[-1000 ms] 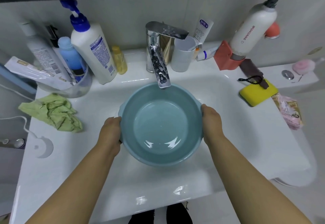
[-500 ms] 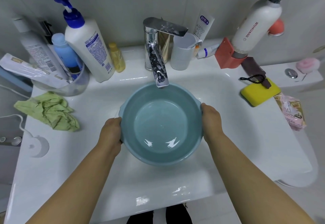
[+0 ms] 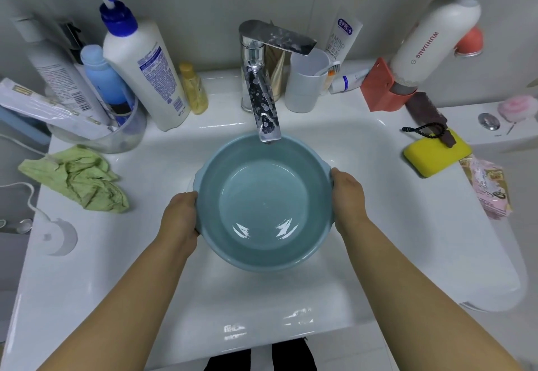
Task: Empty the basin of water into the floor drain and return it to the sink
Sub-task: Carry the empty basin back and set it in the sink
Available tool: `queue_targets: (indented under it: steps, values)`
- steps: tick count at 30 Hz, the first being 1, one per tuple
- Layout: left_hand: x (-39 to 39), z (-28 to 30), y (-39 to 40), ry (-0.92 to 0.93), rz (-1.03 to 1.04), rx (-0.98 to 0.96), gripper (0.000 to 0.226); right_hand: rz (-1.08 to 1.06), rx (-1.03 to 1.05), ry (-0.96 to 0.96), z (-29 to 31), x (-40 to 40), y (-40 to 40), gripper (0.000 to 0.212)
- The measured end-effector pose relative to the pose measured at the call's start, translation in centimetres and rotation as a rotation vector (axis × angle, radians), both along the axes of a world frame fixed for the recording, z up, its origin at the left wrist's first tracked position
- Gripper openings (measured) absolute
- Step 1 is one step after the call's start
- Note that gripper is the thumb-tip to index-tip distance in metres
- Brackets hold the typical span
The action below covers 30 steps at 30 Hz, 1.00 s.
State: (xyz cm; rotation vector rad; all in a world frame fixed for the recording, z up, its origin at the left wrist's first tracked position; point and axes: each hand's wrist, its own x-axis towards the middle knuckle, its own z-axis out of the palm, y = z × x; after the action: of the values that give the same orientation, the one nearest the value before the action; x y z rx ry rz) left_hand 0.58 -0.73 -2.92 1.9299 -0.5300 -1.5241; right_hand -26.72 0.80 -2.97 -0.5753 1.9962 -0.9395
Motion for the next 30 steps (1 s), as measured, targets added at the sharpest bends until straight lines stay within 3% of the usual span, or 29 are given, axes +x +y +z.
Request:
queue_targets:
  steps: [30]
  values:
    - [0.7,0.2,1.1,0.01,0.039,0.015,0.022,0.027,-0.012,-0.042,-0.6,0.6,0.4,0.037]
